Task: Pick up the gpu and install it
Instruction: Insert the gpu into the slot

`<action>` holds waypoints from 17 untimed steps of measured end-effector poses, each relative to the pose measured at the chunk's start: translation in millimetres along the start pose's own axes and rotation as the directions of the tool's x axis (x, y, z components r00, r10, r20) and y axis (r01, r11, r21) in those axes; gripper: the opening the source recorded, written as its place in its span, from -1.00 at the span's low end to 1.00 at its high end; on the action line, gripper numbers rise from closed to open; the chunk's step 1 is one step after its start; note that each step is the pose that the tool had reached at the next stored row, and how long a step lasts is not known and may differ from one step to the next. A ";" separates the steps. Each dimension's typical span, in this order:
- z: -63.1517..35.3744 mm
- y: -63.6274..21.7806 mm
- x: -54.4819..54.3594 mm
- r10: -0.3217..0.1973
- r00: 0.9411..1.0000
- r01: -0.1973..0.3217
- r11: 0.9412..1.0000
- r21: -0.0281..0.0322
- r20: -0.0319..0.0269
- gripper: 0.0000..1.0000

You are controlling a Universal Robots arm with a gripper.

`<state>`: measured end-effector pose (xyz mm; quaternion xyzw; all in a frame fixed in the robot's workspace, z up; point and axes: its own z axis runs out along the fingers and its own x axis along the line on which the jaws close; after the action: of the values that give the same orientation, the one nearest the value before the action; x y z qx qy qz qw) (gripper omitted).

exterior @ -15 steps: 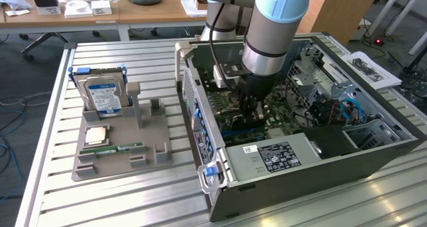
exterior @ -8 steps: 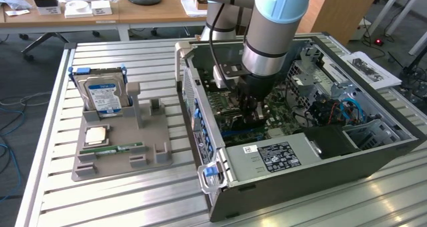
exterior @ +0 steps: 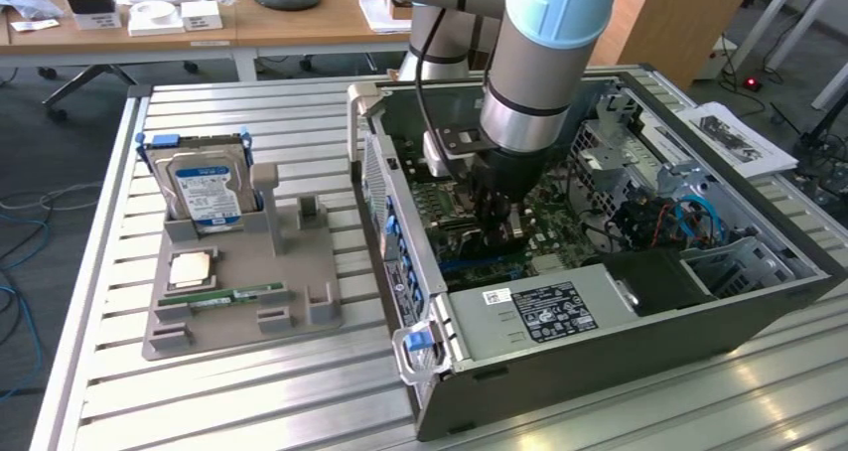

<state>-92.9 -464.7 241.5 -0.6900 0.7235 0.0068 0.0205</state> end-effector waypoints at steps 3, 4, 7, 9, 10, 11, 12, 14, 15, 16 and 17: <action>0.4 0.0 0.0 0.000 1.000 0.000 1.000 0.000 0.000 -0.47; 0.4 0.0 0.0 0.000 1.000 0.000 1.000 0.000 0.000 -0.47; 0.7 0.0 0.0 0.000 1.000 0.000 1.000 0.000 0.000 -0.47; 0.8 0.0 0.0 0.000 1.000 0.000 1.000 0.000 0.000 -0.47; 0.8 0.0 0.1 0.000 1.000 0.000 1.000 0.000 0.000 -0.47; 1.0 0.0 0.0 0.000 1.000 0.000 1.000 0.000 0.000 -0.47; 1.0 0.0 0.1 0.000 1.000 0.000 1.000 0.000 0.000 -0.47; 1.0 0.0 0.0 0.000 1.000 0.000 1.000 0.000 0.000 -0.47; 1.0 0.1 0.0 0.000 1.000 0.000 1.000 0.000 0.000 -0.47; 1.1 0.0 0.0 0.000 1.000 0.000 1.000 0.000 0.000 -0.47; 1.1 0.0 0.0 0.000 1.000 0.000 1.000 0.000 0.000 -0.47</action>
<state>-92.9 -464.7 240.4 -0.6900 0.7235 0.0069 0.0204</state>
